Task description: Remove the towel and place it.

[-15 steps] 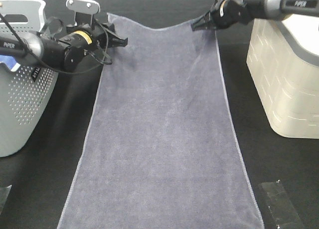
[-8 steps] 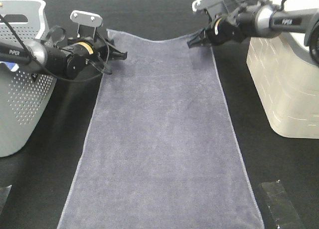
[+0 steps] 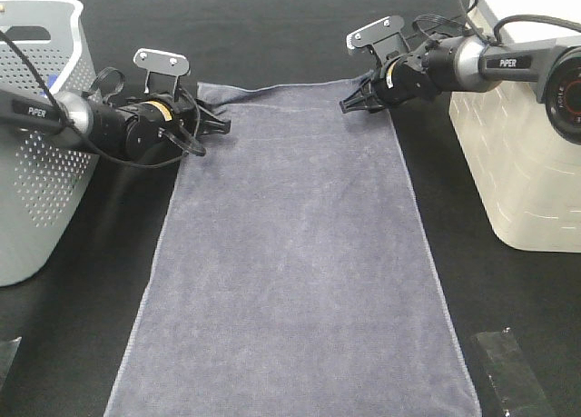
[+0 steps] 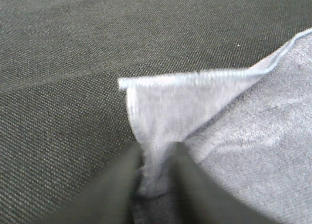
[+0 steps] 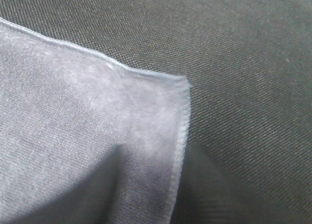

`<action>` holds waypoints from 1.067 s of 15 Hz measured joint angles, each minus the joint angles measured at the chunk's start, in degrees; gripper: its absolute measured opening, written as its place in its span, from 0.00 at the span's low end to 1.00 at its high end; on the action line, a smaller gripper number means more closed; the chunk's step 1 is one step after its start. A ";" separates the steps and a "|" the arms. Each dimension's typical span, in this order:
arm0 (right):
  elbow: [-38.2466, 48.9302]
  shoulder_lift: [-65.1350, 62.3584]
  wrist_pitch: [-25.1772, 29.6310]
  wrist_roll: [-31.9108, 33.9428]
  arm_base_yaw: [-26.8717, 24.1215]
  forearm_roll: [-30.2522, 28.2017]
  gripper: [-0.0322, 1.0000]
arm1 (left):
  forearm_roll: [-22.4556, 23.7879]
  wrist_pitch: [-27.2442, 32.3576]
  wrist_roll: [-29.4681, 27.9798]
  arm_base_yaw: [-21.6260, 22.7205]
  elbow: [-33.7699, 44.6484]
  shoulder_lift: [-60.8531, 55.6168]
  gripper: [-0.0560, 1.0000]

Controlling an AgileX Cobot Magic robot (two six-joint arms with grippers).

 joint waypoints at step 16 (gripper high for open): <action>-1.09 -21.83 19.19 -0.29 0.11 12.66 0.84 | -2.64 16.79 -2.58 -1.83 0.00 -22.17 0.91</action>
